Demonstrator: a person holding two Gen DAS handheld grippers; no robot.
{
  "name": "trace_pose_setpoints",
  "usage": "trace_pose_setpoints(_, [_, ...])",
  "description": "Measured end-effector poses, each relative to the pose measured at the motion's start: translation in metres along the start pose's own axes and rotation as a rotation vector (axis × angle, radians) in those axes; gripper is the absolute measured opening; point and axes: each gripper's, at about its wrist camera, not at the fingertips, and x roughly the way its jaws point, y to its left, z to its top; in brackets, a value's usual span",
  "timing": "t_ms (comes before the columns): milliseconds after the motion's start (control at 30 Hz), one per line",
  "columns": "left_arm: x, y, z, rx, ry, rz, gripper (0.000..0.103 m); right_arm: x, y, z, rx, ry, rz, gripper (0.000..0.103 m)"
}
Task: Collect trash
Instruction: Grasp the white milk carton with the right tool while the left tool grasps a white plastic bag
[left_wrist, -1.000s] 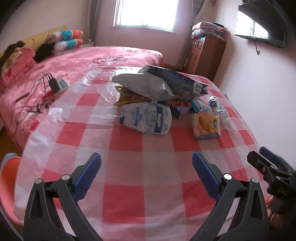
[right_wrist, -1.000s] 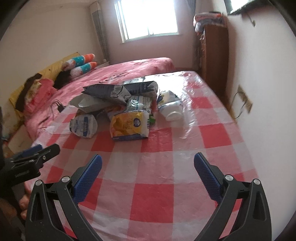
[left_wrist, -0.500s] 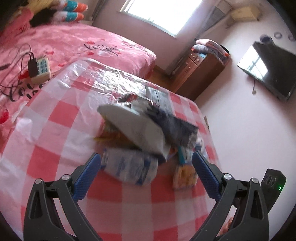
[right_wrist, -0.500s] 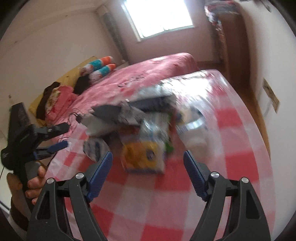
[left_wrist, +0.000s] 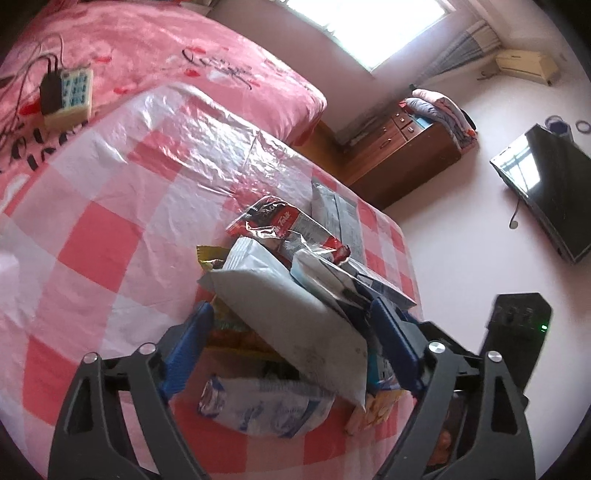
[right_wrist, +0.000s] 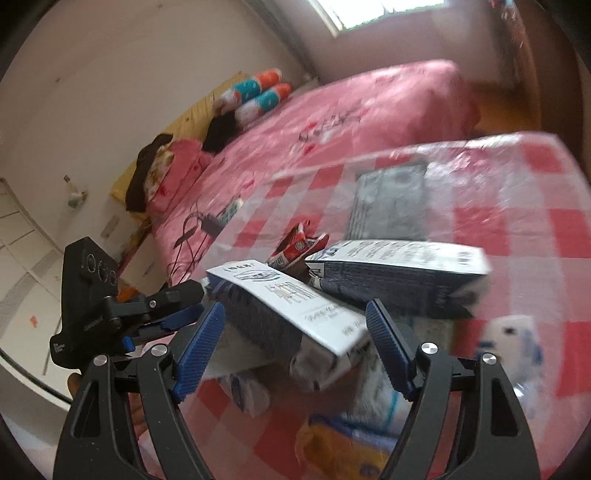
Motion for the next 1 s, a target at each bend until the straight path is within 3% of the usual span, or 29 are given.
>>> trace_pose_setpoints(200, [0.005, 0.001, 0.005, -0.003, -0.02, -0.002, 0.086, 0.003, 0.009, -0.005, -0.054, 0.041, 0.077, 0.079])
trace_pose_setpoints(400, [0.005, 0.01, 0.003, -0.008, -0.034, 0.015, 0.086, 0.001, 0.021, -0.021, -0.061, 0.08, 0.184, 0.071])
trace_pose_setpoints(600, [0.009, 0.018, 0.003, -0.015, -0.02, 0.028, 0.086, 0.018, 0.028, -0.025, -0.113, 0.097, 0.064, 0.076])
trace_pose_setpoints(733, [0.018, 0.011, -0.004, 0.024, 0.017, 0.075, 0.086, 0.032, 0.023, -0.031, -0.088, 0.084, 0.049, 0.076])
trace_pose_setpoints(800, [0.014, 0.009, -0.006, 0.036, 0.001, 0.07, 0.084, 0.031, 0.022, -0.032, -0.086, 0.06, 0.029, 0.07])
trace_pose_setpoints(867, [0.013, 0.011, -0.005, 0.033, -0.002, 0.067, 0.08, 0.029, 0.018, -0.036, -0.07, 0.05, 0.023, 0.057])
trace_pose_setpoints(1000, [0.012, 0.005, -0.012, 0.068, 0.013, 0.056, 0.068, 0.021, 0.017, -0.044, -0.052, 0.022, 0.001, 0.056])
